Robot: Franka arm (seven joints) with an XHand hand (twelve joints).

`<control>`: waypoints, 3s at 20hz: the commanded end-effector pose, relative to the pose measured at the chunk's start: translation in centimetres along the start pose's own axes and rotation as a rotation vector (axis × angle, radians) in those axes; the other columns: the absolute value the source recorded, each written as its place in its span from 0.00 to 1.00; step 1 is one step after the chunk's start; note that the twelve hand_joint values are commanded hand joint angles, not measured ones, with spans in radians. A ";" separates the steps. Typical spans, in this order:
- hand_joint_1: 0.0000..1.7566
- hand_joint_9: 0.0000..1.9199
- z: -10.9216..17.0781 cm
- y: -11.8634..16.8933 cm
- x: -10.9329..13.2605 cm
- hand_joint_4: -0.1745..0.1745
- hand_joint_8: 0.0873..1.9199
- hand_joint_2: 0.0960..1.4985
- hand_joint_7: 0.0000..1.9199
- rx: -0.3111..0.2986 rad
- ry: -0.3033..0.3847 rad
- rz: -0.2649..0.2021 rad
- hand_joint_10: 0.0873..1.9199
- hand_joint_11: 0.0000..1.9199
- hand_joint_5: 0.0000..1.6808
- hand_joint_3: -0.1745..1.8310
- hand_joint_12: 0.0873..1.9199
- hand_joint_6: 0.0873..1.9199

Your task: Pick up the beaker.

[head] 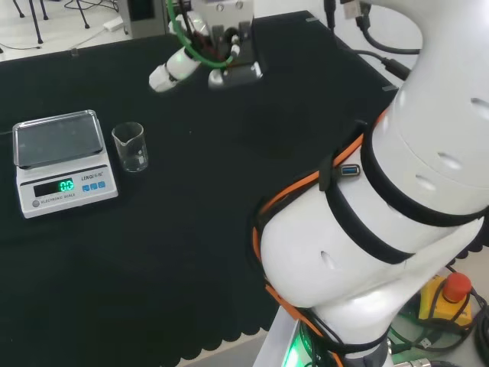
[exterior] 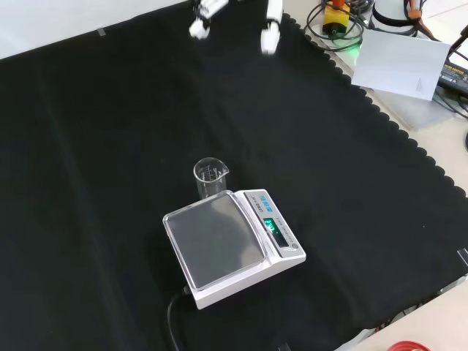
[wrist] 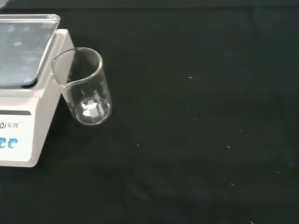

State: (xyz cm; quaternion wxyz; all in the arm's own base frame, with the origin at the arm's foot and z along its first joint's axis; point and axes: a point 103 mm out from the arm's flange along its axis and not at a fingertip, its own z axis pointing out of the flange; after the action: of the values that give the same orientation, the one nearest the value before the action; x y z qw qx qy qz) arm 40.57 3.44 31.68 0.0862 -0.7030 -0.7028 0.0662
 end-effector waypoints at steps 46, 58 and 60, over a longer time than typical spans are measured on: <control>0.35 0.15 17.9 16.1 8.8 0.64 0.35 0.43 0.11 0.111 -0.122 -0.229 0.42 0.00 0.11 0.15 0.83 0.00; 0.51 0.31 19.3 17.1 8.9 0.67 0.37 0.41 0.23 0.020 -0.167 -0.160 0.36 0.16 0.25 0.26 0.77 0.01; 0.54 0.38 19.5 17.1 9.1 0.71 0.38 0.38 0.27 -0.004 -0.166 -0.154 0.32 0.22 0.29 0.34 0.74 0.14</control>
State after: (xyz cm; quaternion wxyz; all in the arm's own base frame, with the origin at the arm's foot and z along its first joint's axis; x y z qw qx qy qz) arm 53.11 12.71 9.60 0.0643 -0.6244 -0.7670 0.1329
